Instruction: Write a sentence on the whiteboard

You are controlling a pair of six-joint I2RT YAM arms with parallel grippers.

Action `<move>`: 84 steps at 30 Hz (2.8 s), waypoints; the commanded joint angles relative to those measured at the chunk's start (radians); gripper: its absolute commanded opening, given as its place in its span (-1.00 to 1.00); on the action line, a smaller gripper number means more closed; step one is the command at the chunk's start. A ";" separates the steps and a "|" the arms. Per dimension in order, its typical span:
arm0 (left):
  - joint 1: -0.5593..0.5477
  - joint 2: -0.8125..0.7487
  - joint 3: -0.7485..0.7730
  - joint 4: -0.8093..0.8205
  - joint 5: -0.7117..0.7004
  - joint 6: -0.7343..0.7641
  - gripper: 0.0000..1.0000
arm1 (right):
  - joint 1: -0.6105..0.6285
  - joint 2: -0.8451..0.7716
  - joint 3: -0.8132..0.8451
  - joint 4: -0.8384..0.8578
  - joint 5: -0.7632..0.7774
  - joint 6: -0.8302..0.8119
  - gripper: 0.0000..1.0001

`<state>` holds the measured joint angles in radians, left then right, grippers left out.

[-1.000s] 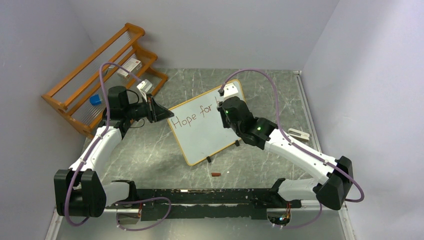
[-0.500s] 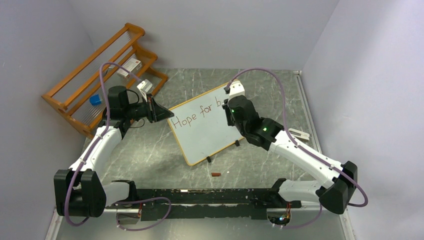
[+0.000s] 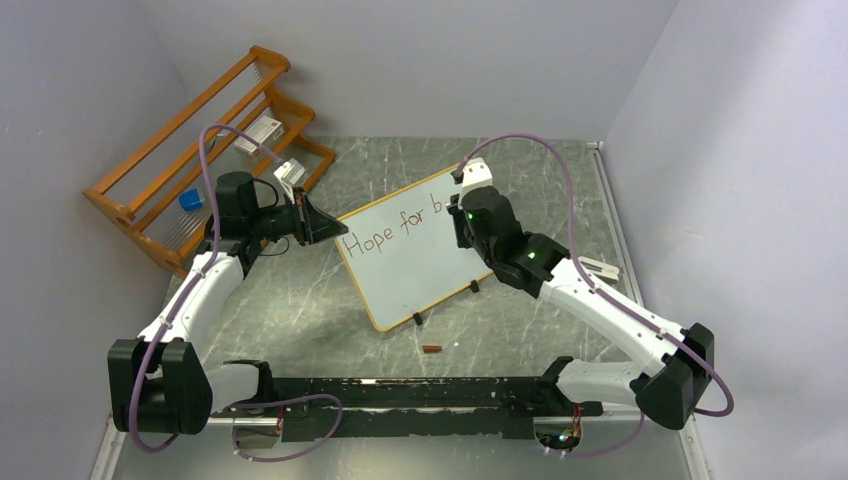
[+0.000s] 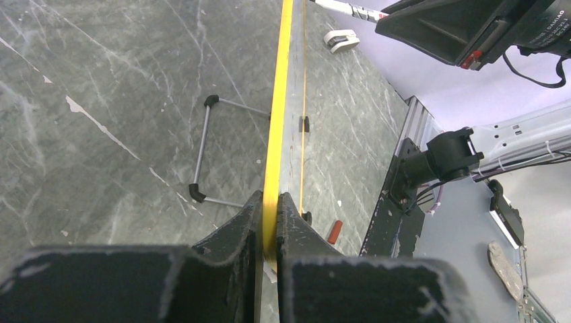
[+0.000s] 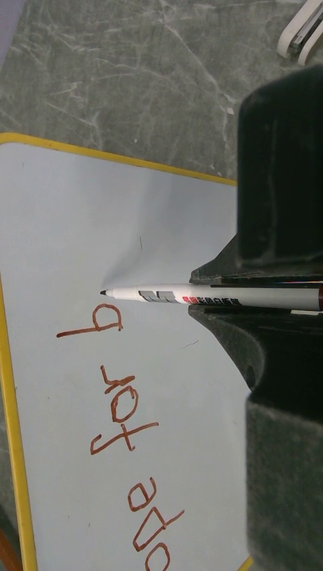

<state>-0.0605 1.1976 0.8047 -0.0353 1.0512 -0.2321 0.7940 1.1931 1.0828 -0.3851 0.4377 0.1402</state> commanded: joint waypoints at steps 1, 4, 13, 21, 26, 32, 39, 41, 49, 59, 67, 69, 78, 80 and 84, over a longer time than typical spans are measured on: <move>-0.016 0.037 -0.021 -0.084 -0.058 0.068 -0.90 | -0.007 0.011 -0.007 0.032 -0.019 -0.016 -1.00; -0.016 0.037 -0.022 -0.085 -0.059 0.067 -0.90 | -0.009 0.019 -0.006 0.035 -0.025 -0.016 -1.00; -0.016 0.037 -0.021 -0.085 -0.060 0.068 -0.90 | -0.015 0.034 -0.009 0.037 -0.027 -0.017 -1.00; -0.016 0.042 -0.019 -0.087 -0.061 0.069 -0.90 | -0.021 0.023 -0.014 0.031 -0.026 -0.014 -1.00; -0.016 0.043 -0.018 -0.086 -0.060 0.069 -0.90 | -0.025 0.017 -0.013 0.019 -0.013 -0.017 -1.00; -0.016 0.043 -0.019 -0.086 -0.059 0.068 -0.90 | -0.030 0.025 -0.023 0.036 -0.010 -0.016 -1.00; -0.016 0.043 -0.019 -0.083 -0.056 0.068 -0.90 | -0.036 0.027 -0.022 0.047 0.010 -0.016 -1.00; -0.016 0.043 -0.019 -0.084 -0.056 0.068 -0.90 | -0.036 0.026 -0.019 0.052 0.012 -0.017 -1.00; -0.016 0.043 -0.019 -0.086 -0.056 0.069 -0.90 | -0.038 0.029 -0.010 0.072 0.010 -0.024 -1.00; -0.016 0.043 -0.019 -0.085 -0.056 0.069 -0.90 | -0.037 0.037 0.005 0.078 -0.019 -0.031 -1.00; -0.016 0.044 -0.018 -0.085 -0.056 0.068 -0.90 | -0.036 0.033 0.005 0.088 -0.033 -0.031 -1.00; -0.016 0.043 -0.018 -0.086 -0.057 0.068 -0.90 | -0.036 0.030 0.003 0.092 -0.035 -0.031 -1.00; -0.016 0.043 -0.019 -0.087 -0.057 0.070 -0.90 | -0.036 0.028 0.003 0.089 -0.056 -0.036 -1.00; -0.016 0.043 -0.019 -0.086 -0.058 0.069 -0.90 | -0.036 0.028 0.003 0.088 -0.061 -0.036 -1.00; -0.016 0.043 -0.019 -0.086 -0.058 0.069 -0.90 | -0.036 0.030 0.005 0.077 -0.068 -0.037 -1.00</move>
<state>-0.0605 1.2045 0.8089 -0.0353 1.0508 -0.2321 0.7647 1.2236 1.0714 -0.3225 0.4030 0.1097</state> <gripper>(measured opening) 0.116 0.153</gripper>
